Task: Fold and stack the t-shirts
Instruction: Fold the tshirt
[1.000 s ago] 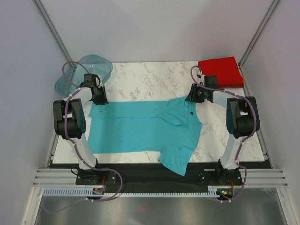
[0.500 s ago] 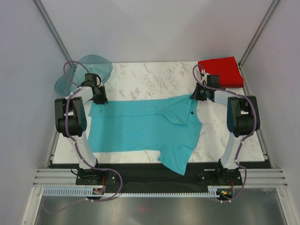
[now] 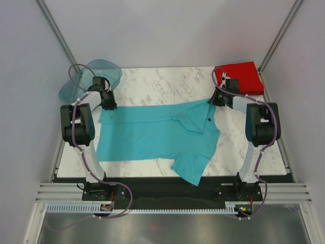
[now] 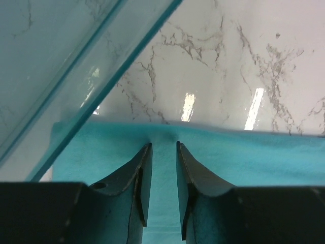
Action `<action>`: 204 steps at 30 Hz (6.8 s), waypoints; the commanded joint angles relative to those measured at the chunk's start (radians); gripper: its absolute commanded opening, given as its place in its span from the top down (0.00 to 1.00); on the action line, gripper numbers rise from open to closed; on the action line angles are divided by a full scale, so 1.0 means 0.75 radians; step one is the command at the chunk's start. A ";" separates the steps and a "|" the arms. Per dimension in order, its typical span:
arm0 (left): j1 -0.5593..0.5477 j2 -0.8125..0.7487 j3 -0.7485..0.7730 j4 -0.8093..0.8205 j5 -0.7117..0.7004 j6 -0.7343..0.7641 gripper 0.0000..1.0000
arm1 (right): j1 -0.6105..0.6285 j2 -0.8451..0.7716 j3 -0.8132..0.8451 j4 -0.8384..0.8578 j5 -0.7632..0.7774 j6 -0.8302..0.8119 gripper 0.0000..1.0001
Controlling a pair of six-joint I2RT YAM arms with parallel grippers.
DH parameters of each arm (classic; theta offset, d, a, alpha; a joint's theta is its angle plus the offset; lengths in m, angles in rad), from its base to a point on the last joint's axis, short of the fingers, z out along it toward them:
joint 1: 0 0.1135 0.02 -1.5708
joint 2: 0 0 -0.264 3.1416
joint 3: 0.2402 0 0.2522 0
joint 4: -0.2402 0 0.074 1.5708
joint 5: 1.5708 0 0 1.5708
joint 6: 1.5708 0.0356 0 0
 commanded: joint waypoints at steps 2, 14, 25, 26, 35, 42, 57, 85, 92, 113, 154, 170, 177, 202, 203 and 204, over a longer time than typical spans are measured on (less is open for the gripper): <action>0.005 -0.135 0.093 -0.007 0.032 -0.013 0.65 | -0.011 -0.047 0.125 -0.043 0.059 0.048 0.83; -0.013 -0.575 -0.226 -0.046 0.418 -0.164 0.59 | 0.236 -0.458 -0.089 -0.415 0.341 0.077 0.59; -0.017 -0.910 -0.524 -0.027 0.309 -0.219 0.59 | 0.461 -0.526 -0.359 -0.380 0.494 0.219 0.80; -0.015 -0.929 -0.543 -0.023 0.213 -0.258 0.59 | 0.465 -0.532 -0.414 -0.360 0.504 0.230 0.80; -0.015 -1.007 -0.635 -0.007 0.065 -0.405 0.56 | 0.512 -0.619 -0.621 -0.309 0.615 0.357 0.83; -0.021 -0.787 -0.568 0.134 0.320 -0.493 0.56 | 0.494 -0.704 -0.481 -0.356 0.760 0.426 0.69; -0.023 -0.166 -0.177 0.147 0.386 -0.477 0.57 | 0.516 -0.520 -0.392 -0.513 0.815 0.903 0.64; -0.025 0.000 -0.220 0.145 0.282 -0.481 0.58 | 0.570 -0.478 -0.323 -0.663 0.971 0.970 1.00; -0.025 -0.004 -0.234 0.145 0.249 -0.463 0.59 | 0.574 -0.540 -0.333 -0.716 1.022 1.103 1.00; -0.025 -0.002 -0.234 0.143 0.241 -0.463 0.59 | 0.739 -0.624 -0.486 -0.738 1.171 1.521 1.00; -0.038 -0.172 -0.218 0.143 0.300 -0.399 0.55 | 0.195 -0.211 0.021 -0.172 0.578 0.204 0.66; -0.038 -0.062 -0.216 0.134 0.204 -0.440 0.55 | 0.073 -0.045 -0.008 -0.057 0.453 0.189 0.71; -0.033 -0.045 -0.222 0.116 0.153 -0.485 0.55 | 0.036 -0.067 -0.079 -0.080 0.676 0.332 0.92; -0.031 -0.740 -0.344 -0.258 -0.385 -0.689 0.57 | 0.034 -0.399 -0.083 -0.411 0.484 0.576 0.55; -0.023 -0.763 -0.349 -0.341 -0.448 -0.838 0.57 | 0.034 -0.411 -0.106 -0.407 0.417 0.576 0.55; -0.021 -0.773 -0.316 -0.563 -0.513 -0.912 0.58 | 0.034 -0.417 -0.118 -0.399 0.388 0.576 0.55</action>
